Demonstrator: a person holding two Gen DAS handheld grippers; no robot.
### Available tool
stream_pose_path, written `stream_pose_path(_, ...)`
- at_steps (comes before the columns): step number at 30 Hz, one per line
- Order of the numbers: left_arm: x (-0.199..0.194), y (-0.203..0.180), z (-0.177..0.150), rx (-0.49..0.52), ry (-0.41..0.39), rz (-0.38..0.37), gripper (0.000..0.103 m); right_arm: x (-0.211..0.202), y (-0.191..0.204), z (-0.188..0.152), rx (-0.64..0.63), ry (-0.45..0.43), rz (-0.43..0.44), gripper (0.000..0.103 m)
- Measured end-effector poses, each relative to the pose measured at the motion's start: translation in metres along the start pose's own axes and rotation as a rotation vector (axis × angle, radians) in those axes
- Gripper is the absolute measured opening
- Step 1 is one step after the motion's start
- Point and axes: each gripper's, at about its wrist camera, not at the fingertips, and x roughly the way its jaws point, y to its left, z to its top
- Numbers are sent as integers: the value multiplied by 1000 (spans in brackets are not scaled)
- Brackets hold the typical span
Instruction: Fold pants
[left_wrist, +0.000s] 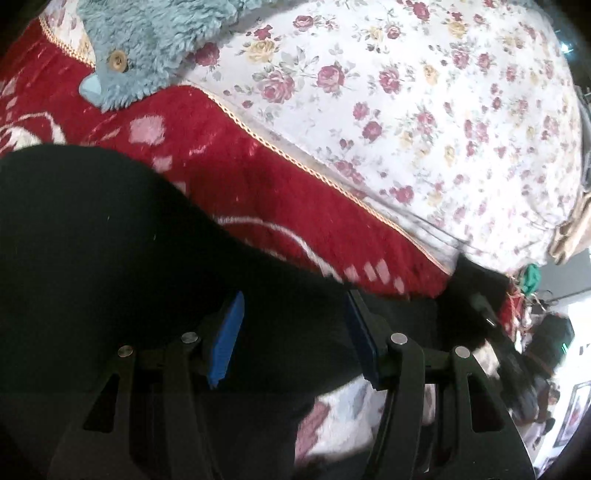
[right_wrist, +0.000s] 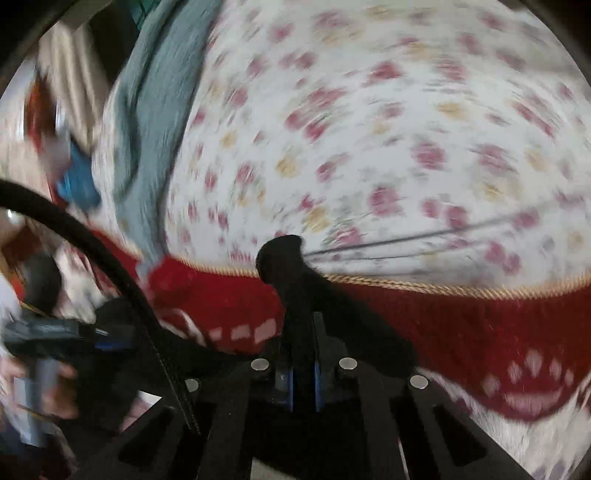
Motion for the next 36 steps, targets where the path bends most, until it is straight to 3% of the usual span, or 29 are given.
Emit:
stream_pose_path(3,9,-4,6,-6,-19,34,56,-37,-21,-9,107,-78,28,6)
stream_pose_path(8,27,-17,10,33,-48,117,54,-69,-45,-29,200,-132,27,6)
stream_pose_path(10,31,-20,9,60,-76,187,24,-74,-55,-39,246,-138,17,6)
stream_pose_path(11,34,-20,9,78,-83,234,13,-75,-61,-43,274,-144,20,6)
stream_pose_path(16,19,-7,6,51,-110,156,5,-92,-96,-68,462,-202,64,6)
stream_pose_path(19,-9,-12,-4,90,-168,120,4,-103,-105,-75,524,-227,104,5)
stream_pose_path(29,-98,-36,-60,162,-278,3,4,-163,-85,-83,493,-297,157,5)
stream_pose_path(36,-135,-28,-131,216,-300,-23,4,-213,-77,-127,502,-290,182,5)
